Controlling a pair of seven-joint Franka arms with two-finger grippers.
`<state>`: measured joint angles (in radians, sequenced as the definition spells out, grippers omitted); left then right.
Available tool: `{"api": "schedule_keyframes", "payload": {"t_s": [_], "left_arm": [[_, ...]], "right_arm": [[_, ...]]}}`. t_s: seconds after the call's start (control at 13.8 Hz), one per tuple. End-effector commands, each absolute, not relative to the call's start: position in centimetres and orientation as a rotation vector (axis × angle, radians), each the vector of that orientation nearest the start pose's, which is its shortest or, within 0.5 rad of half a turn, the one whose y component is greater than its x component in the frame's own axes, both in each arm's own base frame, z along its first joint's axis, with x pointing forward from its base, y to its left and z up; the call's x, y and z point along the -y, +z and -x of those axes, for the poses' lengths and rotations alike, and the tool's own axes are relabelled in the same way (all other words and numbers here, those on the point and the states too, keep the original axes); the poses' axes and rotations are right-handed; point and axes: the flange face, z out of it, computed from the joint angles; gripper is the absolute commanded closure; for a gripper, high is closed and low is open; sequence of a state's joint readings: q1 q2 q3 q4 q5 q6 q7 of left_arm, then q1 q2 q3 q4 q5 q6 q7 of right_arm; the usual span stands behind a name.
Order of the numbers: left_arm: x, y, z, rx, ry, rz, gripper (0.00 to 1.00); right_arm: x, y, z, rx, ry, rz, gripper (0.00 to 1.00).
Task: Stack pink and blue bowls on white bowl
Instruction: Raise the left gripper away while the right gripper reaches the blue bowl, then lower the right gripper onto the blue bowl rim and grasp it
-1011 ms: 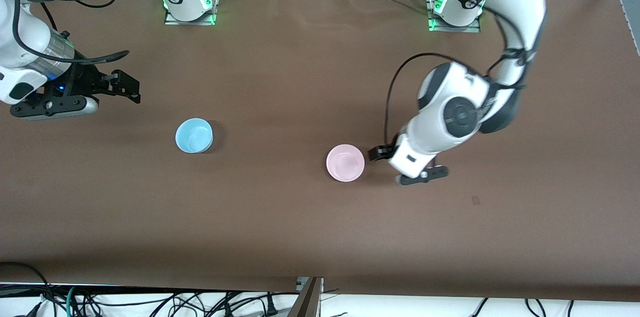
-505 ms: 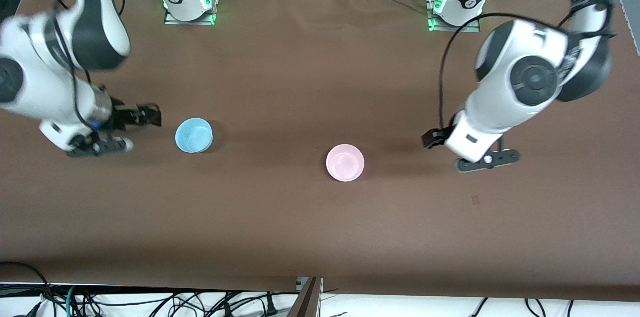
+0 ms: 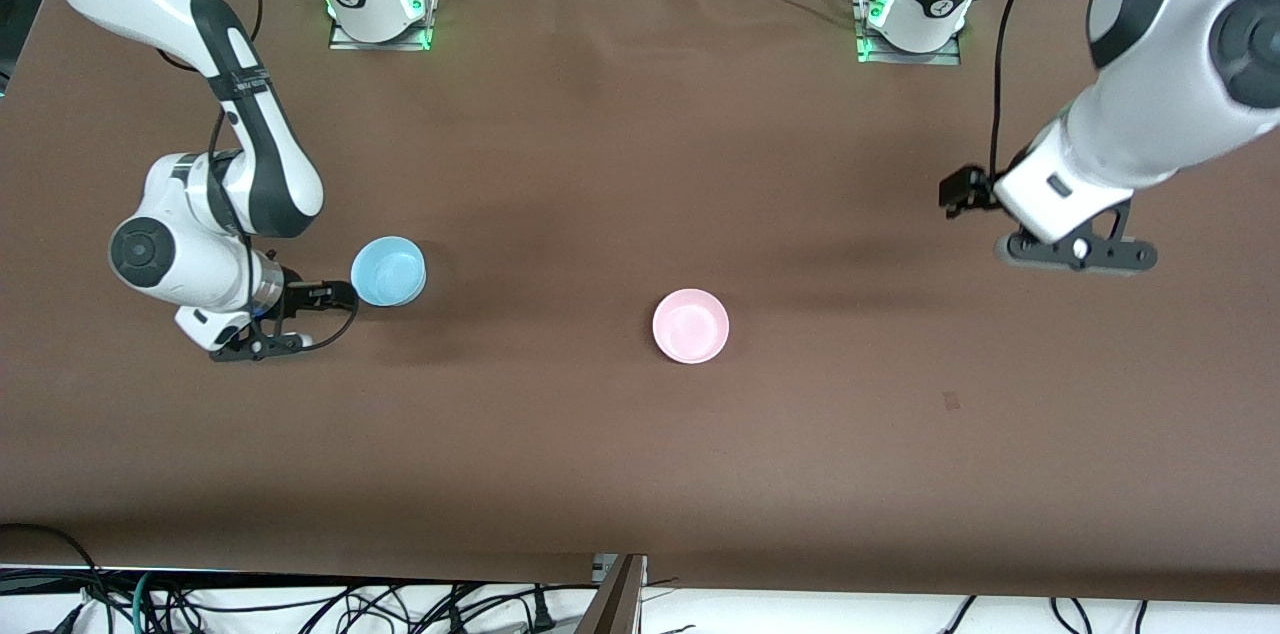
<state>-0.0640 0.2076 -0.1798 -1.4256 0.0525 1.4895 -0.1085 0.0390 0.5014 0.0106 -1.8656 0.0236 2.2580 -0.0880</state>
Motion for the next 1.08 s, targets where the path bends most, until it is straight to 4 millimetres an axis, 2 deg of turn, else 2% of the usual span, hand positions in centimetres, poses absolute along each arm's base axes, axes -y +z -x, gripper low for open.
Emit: {"api": "schedule_keyframes", "payload": {"t_s": [0.0,0.07,0.14,0.22,0.43,0.51,0.65,0.79,1.01], "left_arm": [[10.6,57.8,-58.0,-0.368,0.209,3.063,0.0],[9.0,57.4,-57.9,-0.344,0.218,3.069,0.0],[7.7,58.0,-56.8,-0.346,0.206,3.072,0.0],[7.4,58.2,-56.1,-0.393,0.184,3.064,0.0],[6.8,58.6,-56.0,-0.395,0.126,3.054,0.0],[6.8,58.3,-55.5,-0.374,0.086,3.057,0.0],[6.9,59.5,-54.6,-0.377,0.009,3.056,0.0],[7.9,59.6,-54.2,-0.392,0.015,3.061,0.0],[7.1,58.2,-55.2,-0.387,0.07,3.117,0.0]], "right_arm": [[-3.3,26.7,-61.4,0.218,0.212,3.105,0.0],[-3.3,26.9,-61.2,0.217,0.219,3.103,0.0],[-3.4,26.7,-61.0,0.221,0.238,3.101,0.0],[-3.4,26.1,-60.5,0.221,0.255,3.099,0.0],[-3.3,24.7,-58.7,0.223,0.26,3.099,0.0],[-3.4,23.9,-57.4,0.225,0.227,3.103,0.0],[-3.4,22.5,-55.9,0.226,0.129,3.111,0.0],[-3.6,22.0,-56.1,0.221,0.107,3.111,0.0],[-4.6,21.0,-56.0,0.227,0.093,3.109,0.02]]}}
